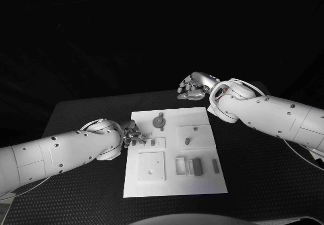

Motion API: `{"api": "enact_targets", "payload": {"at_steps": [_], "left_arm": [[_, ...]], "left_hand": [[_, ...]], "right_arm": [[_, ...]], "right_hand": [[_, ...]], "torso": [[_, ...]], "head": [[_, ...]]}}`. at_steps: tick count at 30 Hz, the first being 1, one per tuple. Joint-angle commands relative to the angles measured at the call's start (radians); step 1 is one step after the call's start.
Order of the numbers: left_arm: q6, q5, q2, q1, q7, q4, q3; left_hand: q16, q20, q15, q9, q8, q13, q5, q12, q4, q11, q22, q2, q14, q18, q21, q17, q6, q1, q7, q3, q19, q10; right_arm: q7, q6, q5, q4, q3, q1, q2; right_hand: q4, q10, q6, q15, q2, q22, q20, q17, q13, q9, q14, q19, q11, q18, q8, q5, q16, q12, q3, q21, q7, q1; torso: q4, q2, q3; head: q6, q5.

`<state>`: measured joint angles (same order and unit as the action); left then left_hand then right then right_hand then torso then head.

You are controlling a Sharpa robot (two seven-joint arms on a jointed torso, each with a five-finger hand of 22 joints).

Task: Assemble the parts on the task board

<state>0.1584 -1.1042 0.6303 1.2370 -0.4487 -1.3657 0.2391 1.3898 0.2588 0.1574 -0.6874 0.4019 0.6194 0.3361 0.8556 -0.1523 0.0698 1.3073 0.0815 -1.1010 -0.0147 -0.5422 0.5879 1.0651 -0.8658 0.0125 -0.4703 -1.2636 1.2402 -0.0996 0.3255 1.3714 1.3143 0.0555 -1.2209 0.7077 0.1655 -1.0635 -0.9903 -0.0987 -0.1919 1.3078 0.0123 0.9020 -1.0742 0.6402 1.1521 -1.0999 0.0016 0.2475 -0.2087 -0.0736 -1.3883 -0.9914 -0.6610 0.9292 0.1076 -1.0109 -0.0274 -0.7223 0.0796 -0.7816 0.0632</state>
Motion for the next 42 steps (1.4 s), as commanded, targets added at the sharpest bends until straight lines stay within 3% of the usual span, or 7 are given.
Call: {"api": "enact_targets", "payload": {"at_steps": [1, 11, 42], "left_arm": [[0.015, -0.029, -0.003, 0.000, 0.009, 0.002, 0.000], [0.013, -0.038, -0.009, -0.008, 0.006, 0.006, 0.000], [-0.006, -0.069, 0.000, -0.012, -0.005, -0.011, 0.000]], "left_hand": [[0.001, 0.003, 0.012, -0.001, 0.003, 0.002, 0.007, 0.004, -0.129, -0.001, 0.017, -0.001, -0.008, -0.009, -0.005, -0.001, 0.041, -0.010, 0.027, -0.133, -0.007, 0.010], [0.002, 0.004, 0.013, -0.002, 0.004, 0.002, 0.006, 0.004, -0.127, 0.000, 0.017, -0.003, -0.011, -0.009, -0.006, -0.001, 0.043, -0.010, 0.026, -0.134, -0.009, 0.012], [0.006, 0.006, 0.015, -0.005, 0.005, 0.005, 0.006, 0.008, -0.128, 0.002, 0.018, -0.006, -0.018, -0.010, -0.009, -0.001, 0.046, -0.012, 0.024, -0.136, -0.017, 0.019]], "right_arm": [[0.005, -0.010, 0.000, 0.001, 0.001, 0.000, 0.000], [0.005, -0.013, 0.000, 0.001, 0.001, 0.000, 0.001], [0.005, -0.015, 0.000, 0.003, 0.001, 0.000, 0.003]], "right_hand": [[-0.006, 0.000, 0.001, -0.001, 0.007, 0.014, 0.002, -0.002, 0.001, -0.001, -0.001, -0.007, 0.004, 0.014, 0.001, -0.002, 0.003, -0.004, 0.001, -0.002, 0.010, 0.003], [-0.006, 0.000, 0.001, -0.001, 0.007, 0.014, 0.002, -0.002, 0.001, -0.001, -0.001, -0.007, 0.004, 0.014, 0.001, -0.002, 0.003, -0.004, 0.001, -0.002, 0.009, 0.003], [-0.006, 0.000, 0.001, -0.001, 0.007, 0.014, 0.003, -0.002, 0.001, -0.001, -0.001, -0.007, 0.004, 0.014, 0.001, -0.002, 0.003, -0.004, 0.001, -0.002, 0.009, 0.003]], "torso": [[0.0002, 0.001, 0.0001], [0.0005, 0.000, 0.0001], [-0.0002, 0.000, 0.0003]], "head": [[-0.001, -0.001], [-0.003, 0.000], [-0.007, -0.002]]}}
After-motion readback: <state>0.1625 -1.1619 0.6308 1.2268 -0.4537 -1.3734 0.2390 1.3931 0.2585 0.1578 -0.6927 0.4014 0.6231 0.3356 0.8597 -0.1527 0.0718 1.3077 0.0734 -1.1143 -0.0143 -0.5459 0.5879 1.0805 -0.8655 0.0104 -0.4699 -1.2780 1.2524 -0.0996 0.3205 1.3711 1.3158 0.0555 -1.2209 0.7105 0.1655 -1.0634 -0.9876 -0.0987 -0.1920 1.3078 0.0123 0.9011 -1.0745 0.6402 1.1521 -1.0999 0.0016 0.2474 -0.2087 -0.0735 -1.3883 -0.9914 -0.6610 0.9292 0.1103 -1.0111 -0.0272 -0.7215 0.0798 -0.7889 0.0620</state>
